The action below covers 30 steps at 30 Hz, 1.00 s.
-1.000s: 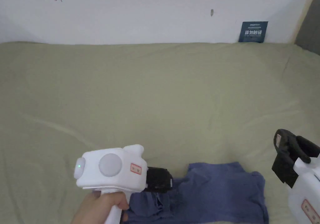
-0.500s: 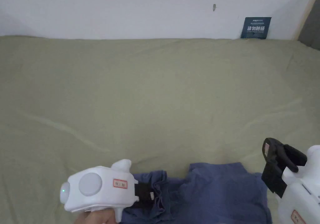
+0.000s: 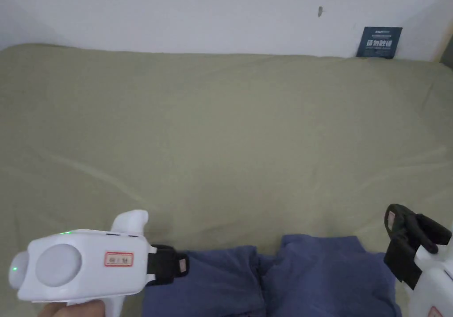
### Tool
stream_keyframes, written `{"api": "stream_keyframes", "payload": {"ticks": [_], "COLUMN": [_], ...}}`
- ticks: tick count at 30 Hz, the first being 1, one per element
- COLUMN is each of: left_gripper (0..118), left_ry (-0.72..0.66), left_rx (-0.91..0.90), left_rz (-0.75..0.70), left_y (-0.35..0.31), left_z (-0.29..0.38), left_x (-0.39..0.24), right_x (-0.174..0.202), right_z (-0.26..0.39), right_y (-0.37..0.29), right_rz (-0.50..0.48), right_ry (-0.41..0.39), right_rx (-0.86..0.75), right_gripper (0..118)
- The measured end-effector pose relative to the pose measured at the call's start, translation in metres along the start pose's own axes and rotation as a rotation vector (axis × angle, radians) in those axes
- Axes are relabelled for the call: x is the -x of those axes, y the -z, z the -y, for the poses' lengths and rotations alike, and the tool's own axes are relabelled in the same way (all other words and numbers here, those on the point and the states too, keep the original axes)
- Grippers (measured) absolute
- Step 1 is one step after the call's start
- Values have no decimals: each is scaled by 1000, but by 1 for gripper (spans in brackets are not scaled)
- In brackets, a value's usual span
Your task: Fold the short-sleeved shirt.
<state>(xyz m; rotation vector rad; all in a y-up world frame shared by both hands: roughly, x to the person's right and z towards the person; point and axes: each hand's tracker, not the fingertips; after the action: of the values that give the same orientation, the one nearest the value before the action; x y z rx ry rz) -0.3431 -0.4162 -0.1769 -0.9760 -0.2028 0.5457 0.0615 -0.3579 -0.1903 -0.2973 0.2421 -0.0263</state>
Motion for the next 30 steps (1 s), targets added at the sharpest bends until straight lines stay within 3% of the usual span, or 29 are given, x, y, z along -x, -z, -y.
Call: {"api": "stream_keyframes", "payload": {"ticks": [4, 8, 9, 10, 11, 12, 14, 17, 21, 23, 24, 25, 26, 27, 28, 30], "left_gripper": [0, 2, 17, 48, 99, 118, 118, 118, 118, 111, 100, 77, 21, 21, 9, 11], "left_ry": [-55, -67, -81, -76, -91, -117, -158, -205, -236, -297, -318, -307, -288, -288, -283, -239], "left_rx": [7, 31, 25, 31, 41, 60, 91, 96, 84, 127, 148, 142, 123, 122, 143, 139], "left_rz": [-134, -91, -30, 24, 84, 138, 212, 209, 395, 490, 506, 510, 479, 447, 364, 323], "left_y": [-17, -6, -3, 2, 8, 20, 29, 50, 69, 82, 92, 96, 97, 99, 104, 103], "left_z": [2, 6, 8, 8, 8, 9, 9, 10, 3, 0, 0, 1, 0, -2, 2, 3], "left_x": [48, 69, 71, 73, 76, 82, 87, 94, 101, 102, 103, 101, 97, 95, 94, 91], "right_x": [12, 23, 24, 26, 27, 28, 28, 29, 30, 30, 31, 31, 32, 32, 33, 33], "right_z": [3, 4, 4, 4, 3, 3, 2, 1, 3, 4, 4, 4, 5, 5, 5, 4], "right_y": [3, 6, 6, 6, 6, 7, 8, 8, 12, 13, 14, 14, 14, 14, 14, 13], "right_rz": [-30, -42, -43, -43, -43, -42, -41, -36, -31, -30, -30, -31, -31, -32, -33, -37], "right_ry": [-2, -14, -16, -19, -24, -30, -39, -50, -64, -66, -66, -65, -66, -66, -68, -76], "right_rx": [13, 29, 31, 34, 36, 39, 44, 48, 61, 68, 71, 72, 73, 74, 75, 74], "right_gripper": [2, 2, 2, 2, 2, 2, 2, 2, 2, 2, 2, 2, 2, 2, 2, 2]}}
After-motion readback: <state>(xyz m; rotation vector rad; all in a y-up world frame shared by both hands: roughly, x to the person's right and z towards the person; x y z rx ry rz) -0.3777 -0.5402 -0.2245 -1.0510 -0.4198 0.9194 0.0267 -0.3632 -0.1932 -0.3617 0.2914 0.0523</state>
